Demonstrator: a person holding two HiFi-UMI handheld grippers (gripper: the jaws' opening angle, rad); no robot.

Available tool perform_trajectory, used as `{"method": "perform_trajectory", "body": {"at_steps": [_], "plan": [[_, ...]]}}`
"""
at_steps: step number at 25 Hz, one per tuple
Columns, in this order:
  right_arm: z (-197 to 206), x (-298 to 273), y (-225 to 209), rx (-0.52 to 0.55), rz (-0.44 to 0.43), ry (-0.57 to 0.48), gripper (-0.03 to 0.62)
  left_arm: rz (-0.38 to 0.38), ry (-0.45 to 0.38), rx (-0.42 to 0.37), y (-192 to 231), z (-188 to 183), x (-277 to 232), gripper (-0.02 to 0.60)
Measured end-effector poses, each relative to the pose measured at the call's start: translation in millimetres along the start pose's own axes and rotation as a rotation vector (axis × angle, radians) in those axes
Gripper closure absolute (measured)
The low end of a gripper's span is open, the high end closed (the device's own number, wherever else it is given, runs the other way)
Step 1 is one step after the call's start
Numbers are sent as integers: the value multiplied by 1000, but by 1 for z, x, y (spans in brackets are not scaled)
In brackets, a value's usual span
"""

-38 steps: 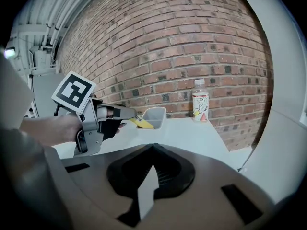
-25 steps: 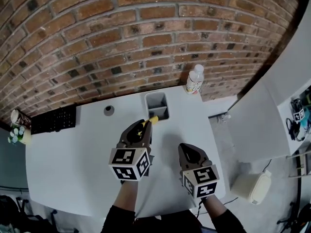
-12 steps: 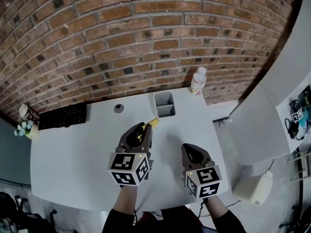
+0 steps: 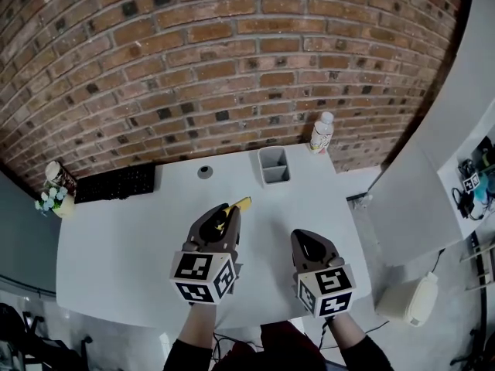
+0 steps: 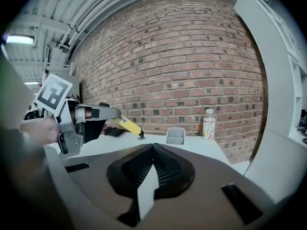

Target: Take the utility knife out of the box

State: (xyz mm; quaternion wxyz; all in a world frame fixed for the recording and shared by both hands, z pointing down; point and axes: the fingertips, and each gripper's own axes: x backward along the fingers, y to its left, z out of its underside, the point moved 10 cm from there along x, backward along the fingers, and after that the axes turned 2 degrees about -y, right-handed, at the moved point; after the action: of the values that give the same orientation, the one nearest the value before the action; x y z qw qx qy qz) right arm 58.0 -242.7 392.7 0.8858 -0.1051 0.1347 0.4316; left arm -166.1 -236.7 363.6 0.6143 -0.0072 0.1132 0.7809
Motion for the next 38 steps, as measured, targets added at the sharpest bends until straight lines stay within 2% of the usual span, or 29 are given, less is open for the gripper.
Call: {"method": "perform_trajectory", "body": {"at_steps": [17,38], "plan": [[-1,57,64,38,-20,-64,586,-11,-37,-24,-13,4,104,506],[9,110,129,64,-33,-99,586,-70,-55,-37,-9,20,220,505]]}}
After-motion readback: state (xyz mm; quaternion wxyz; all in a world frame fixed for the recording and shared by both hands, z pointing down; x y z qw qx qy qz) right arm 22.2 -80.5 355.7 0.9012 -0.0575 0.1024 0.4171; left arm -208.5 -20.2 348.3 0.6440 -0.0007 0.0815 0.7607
